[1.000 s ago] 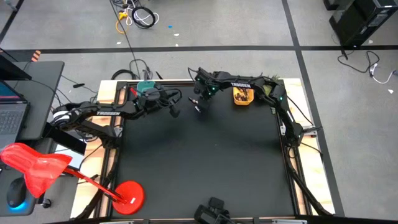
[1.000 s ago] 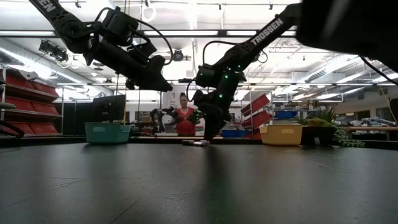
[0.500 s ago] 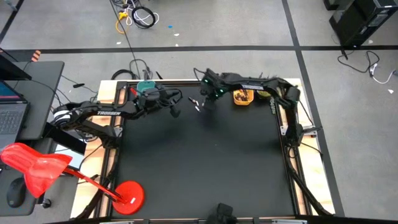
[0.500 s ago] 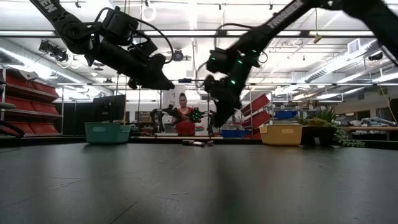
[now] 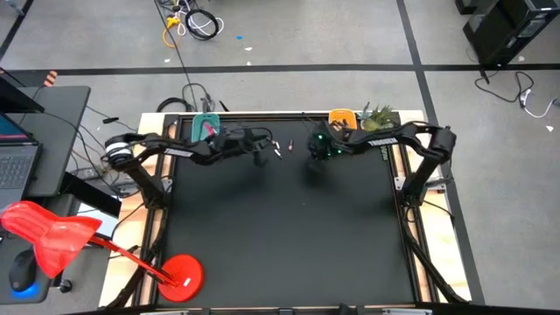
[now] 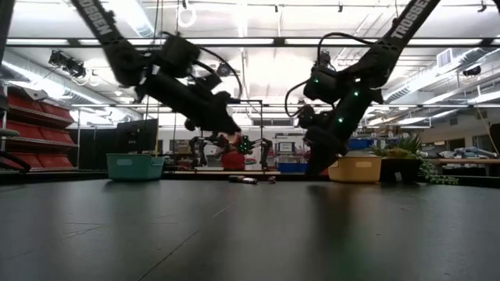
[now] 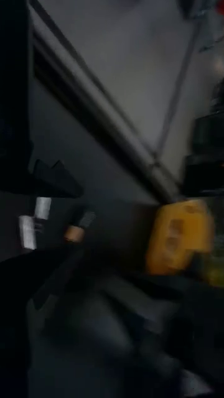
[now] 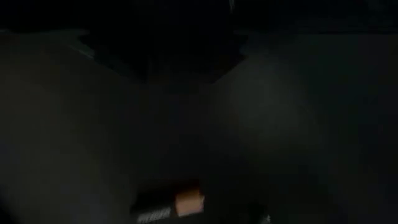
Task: Sort batteries
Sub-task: Put the black battery into the yellow bin
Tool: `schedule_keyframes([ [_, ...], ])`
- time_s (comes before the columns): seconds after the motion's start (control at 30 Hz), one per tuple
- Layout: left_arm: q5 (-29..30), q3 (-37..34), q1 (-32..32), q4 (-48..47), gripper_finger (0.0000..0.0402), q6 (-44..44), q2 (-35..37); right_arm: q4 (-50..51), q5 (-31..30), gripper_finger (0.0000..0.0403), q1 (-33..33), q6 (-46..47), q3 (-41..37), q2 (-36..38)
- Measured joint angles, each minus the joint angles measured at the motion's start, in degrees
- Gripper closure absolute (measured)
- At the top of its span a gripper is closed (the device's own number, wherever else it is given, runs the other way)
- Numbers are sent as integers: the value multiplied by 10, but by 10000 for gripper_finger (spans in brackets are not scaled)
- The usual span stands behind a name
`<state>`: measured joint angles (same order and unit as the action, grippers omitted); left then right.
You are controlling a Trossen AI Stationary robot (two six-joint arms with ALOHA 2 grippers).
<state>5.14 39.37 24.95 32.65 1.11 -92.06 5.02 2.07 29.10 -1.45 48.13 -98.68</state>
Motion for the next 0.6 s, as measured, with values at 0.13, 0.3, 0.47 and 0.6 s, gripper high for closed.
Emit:
schedule_keyframes([
  [0.13, 25, 74, 1, -118, 262, -49, -38, -7, -1, 232, 3, 0, 1, 6],
  [0.3, 39, 169, 6, -283, 262, -129, -72, -35, 2, 232, 9, -11, 8, 5],
  [0.47, 25, 237, 31, -418, 262, -215, -102, -68, 31, 232, 4, -16, 8, 5],
  [0.6, -46, 271, 69, -469, 262, -266, -131, -73, 36, 232, -4, -26, 8, 5],
])
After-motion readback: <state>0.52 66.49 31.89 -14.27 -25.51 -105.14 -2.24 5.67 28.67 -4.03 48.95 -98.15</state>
